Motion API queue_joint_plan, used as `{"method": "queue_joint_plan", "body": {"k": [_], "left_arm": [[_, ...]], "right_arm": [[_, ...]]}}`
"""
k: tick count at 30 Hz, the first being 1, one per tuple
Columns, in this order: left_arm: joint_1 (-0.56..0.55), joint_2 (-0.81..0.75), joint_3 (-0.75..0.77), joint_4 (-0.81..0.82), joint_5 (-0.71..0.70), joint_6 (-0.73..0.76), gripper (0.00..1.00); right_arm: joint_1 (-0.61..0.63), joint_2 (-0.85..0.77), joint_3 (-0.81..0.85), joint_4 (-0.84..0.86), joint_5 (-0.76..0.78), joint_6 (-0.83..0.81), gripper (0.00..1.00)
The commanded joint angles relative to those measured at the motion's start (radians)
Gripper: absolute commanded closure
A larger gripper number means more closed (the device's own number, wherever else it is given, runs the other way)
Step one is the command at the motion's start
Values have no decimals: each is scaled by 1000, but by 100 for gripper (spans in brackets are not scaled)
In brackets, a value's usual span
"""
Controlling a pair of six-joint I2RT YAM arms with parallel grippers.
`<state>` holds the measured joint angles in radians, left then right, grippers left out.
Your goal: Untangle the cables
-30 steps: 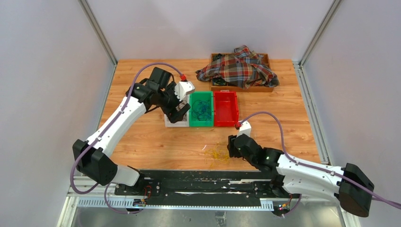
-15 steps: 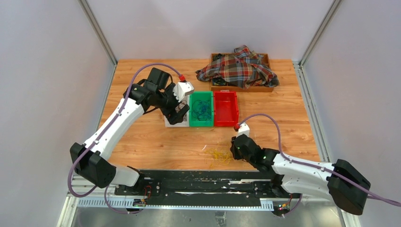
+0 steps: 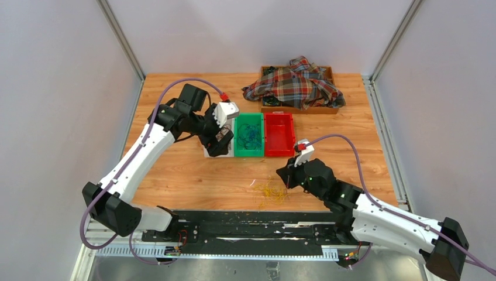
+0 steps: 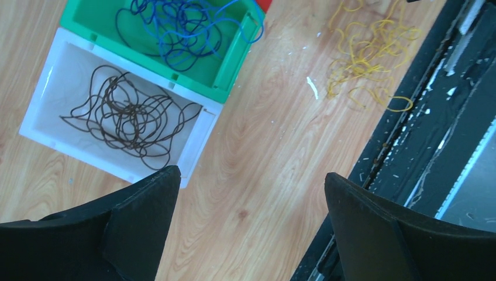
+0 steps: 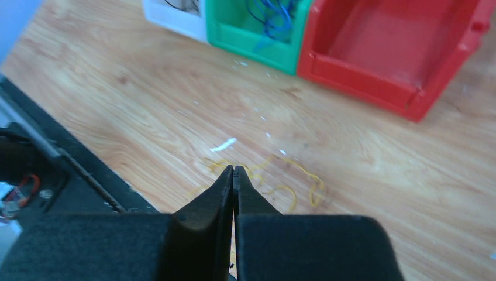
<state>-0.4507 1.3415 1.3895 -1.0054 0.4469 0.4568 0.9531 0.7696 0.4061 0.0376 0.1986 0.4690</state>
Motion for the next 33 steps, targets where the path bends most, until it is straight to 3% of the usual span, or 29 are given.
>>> {"method": "queue_joint_plan", "body": {"k": [1, 2, 4, 6, 10, 17, 26, 30, 33], "left_arm": [[3, -40, 24, -15, 100, -13, 2], [2, -42, 23, -15, 100, -17, 2], [0, -45, 20, -15, 92, -16, 2], [0, -44, 17, -15, 81, -14, 2], [0, -39, 18, -15, 54, -27, 2], [0, -51, 19, -15, 20, -12, 2], [1, -47, 19, -15, 13, -25, 2], [0, -52, 8, -15, 13, -26, 2], [1, -62, 1, -15, 7, -19, 2]], "right_arm": [[-20, -26, 77, -43, -64, -38, 99], [-20, -17, 95, -86, -36, -42, 97], [-20, 12, 114, -193, 50, -22, 74], [-20, 35, 94, -244, 98, 11, 57], [-20, 19, 1, -246, 129, 103, 42], [-25, -3, -110, -222, 118, 158, 46], [-46, 124, -174, -33, 89, 152, 54], [-48, 153, -188, 86, 79, 131, 65], [-49, 145, -180, 102, 57, 111, 80]]}}
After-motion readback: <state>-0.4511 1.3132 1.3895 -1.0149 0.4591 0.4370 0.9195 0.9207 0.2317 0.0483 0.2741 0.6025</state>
